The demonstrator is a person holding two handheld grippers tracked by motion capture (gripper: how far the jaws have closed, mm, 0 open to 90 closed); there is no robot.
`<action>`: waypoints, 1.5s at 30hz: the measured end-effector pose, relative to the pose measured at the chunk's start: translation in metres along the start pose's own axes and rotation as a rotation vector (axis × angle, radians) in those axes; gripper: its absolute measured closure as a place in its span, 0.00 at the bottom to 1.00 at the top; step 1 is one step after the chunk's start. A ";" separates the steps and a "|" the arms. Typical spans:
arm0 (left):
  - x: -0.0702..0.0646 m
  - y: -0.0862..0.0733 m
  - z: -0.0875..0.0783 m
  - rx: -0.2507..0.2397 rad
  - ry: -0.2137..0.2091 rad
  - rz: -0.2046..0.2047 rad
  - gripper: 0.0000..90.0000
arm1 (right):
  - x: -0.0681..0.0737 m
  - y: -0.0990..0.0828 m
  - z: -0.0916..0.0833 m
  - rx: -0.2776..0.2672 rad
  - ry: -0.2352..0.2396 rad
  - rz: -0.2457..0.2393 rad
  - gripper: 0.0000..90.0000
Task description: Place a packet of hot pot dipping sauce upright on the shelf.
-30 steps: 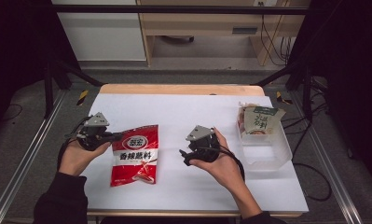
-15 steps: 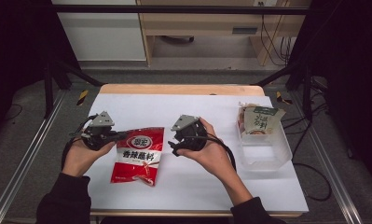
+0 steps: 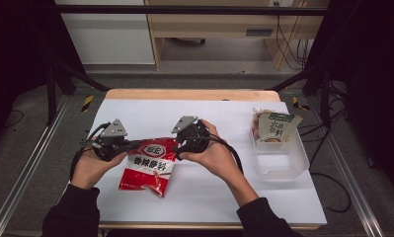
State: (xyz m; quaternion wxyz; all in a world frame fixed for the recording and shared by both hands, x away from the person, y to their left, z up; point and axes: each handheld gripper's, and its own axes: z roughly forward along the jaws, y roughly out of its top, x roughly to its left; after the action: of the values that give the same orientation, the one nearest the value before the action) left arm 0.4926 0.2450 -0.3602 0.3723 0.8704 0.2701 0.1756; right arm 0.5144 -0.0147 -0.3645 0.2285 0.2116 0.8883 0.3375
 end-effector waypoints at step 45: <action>0.008 -0.002 -0.010 -0.082 0.027 -0.070 0.54 | 0.004 0.011 0.028 0.060 0.232 -0.125 1.00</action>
State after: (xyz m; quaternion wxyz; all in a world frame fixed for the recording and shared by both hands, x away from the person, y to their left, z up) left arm 0.4934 0.2567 -0.3546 0.4099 0.8420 0.2980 0.1852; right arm 0.5294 0.0090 -0.3762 0.1382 0.1220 0.9299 0.3183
